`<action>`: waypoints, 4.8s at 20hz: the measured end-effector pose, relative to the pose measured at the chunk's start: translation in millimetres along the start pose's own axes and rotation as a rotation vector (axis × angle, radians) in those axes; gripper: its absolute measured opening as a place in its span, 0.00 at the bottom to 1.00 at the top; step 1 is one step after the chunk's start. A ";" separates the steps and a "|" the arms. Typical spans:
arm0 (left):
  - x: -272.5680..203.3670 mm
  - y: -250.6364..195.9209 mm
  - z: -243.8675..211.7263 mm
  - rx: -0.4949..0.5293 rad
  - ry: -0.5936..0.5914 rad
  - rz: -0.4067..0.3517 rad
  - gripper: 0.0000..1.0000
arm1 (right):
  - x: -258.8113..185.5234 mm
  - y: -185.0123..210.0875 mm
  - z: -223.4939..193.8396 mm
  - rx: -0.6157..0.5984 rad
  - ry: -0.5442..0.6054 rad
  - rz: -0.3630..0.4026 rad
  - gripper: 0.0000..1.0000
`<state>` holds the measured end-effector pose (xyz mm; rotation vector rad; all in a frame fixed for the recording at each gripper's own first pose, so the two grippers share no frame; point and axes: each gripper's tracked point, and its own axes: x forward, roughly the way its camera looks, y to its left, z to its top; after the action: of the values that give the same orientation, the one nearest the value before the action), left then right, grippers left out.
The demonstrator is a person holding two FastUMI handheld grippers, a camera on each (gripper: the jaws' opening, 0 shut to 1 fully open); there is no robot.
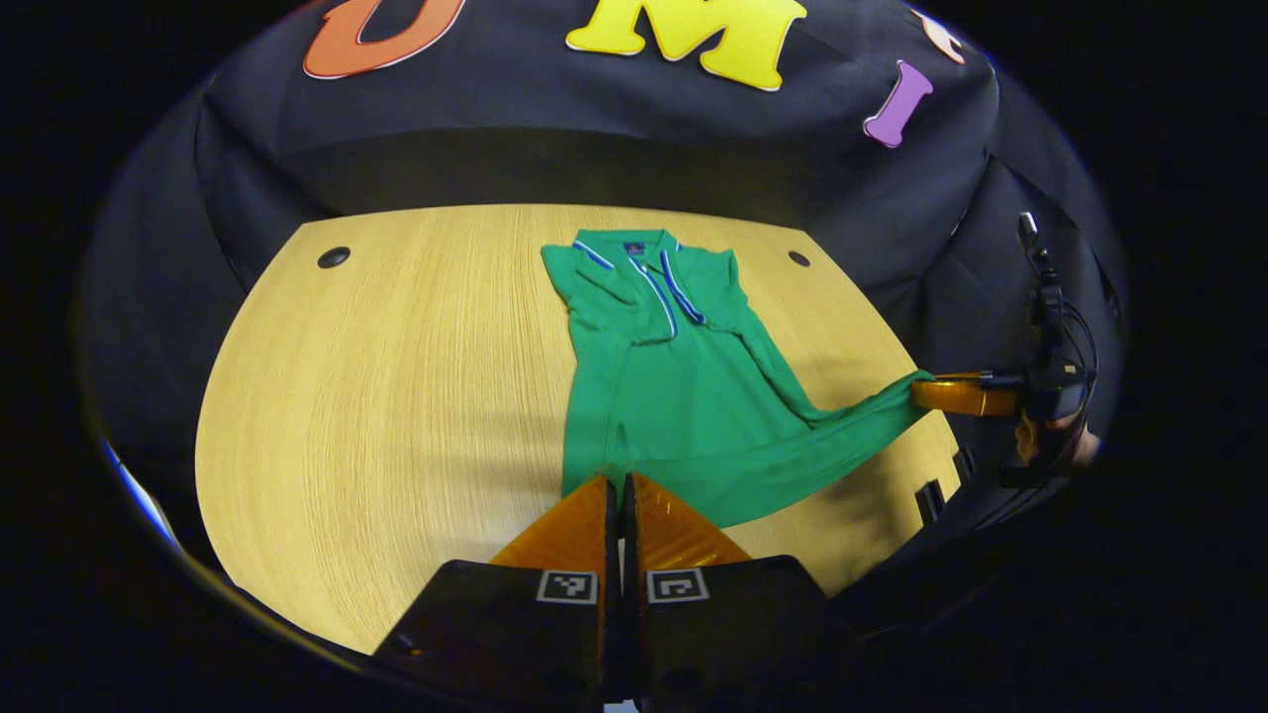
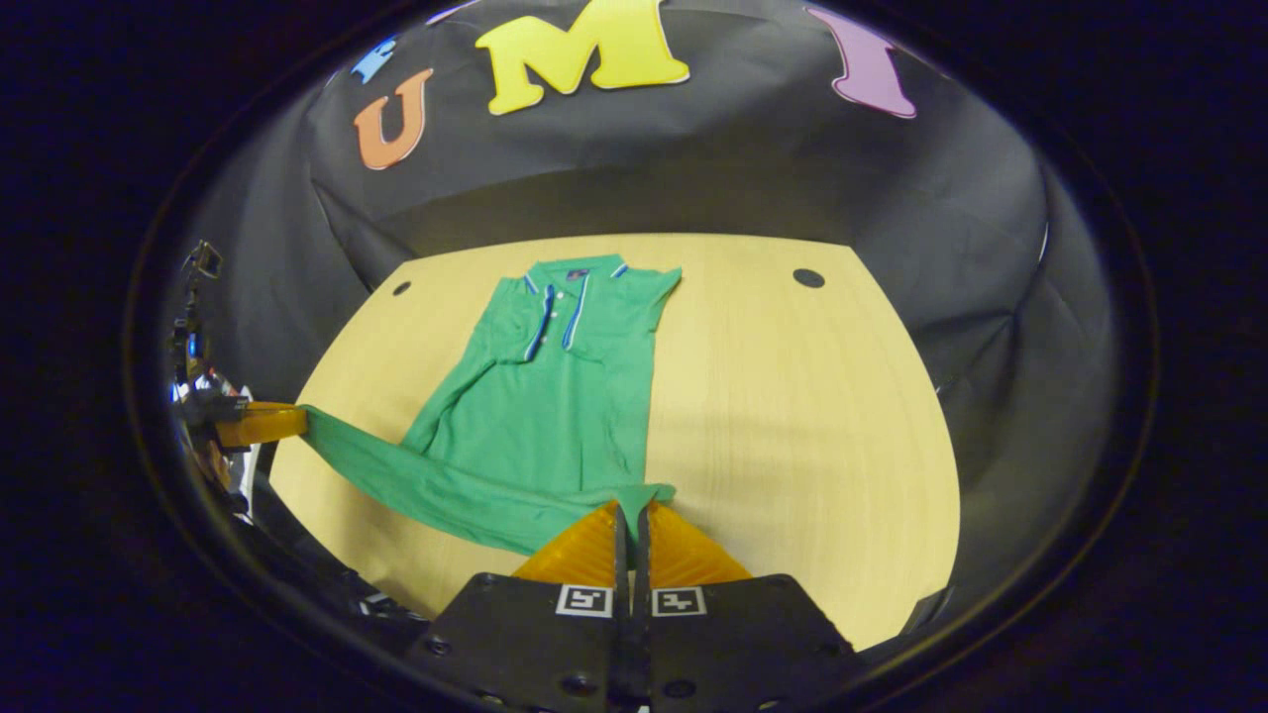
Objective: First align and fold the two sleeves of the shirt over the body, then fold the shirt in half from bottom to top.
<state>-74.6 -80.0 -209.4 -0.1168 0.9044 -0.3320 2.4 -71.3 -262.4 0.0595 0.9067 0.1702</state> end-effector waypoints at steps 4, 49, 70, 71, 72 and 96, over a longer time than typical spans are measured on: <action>19.0 16.9 43.7 -0.034 -0.077 0.049 0.05 | 12.1 -2.4 44.7 0.000 -0.072 -0.013 0.00; 201.7 107.5 211.3 -0.059 -0.328 0.318 1.00 | 196.7 -12.8 231.5 -0.081 -0.309 -0.159 0.98; -108.2 -70.2 186.0 0.083 -0.702 0.311 1.00 | -140.9 91.0 141.5 -0.115 -0.739 -0.153 0.97; -112.7 -73.1 180.1 0.097 -0.706 0.311 1.00 | -144.1 92.7 135.5 -0.113 -0.738 -0.159 0.96; -118.7 -74.2 176.4 0.112 -0.712 0.313 1.00 | -147.4 93.1 130.1 -0.110 -0.739 -0.167 0.96; -172.9 -131.6 182.7 0.077 -0.828 0.362 1.00 | -225.8 63.8 141.0 -0.069 -0.891 -0.087 0.95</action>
<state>-60.3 -154.0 64.3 -0.0103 0.0819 0.0349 -30.7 -44.4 8.1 0.0258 0.0138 0.0776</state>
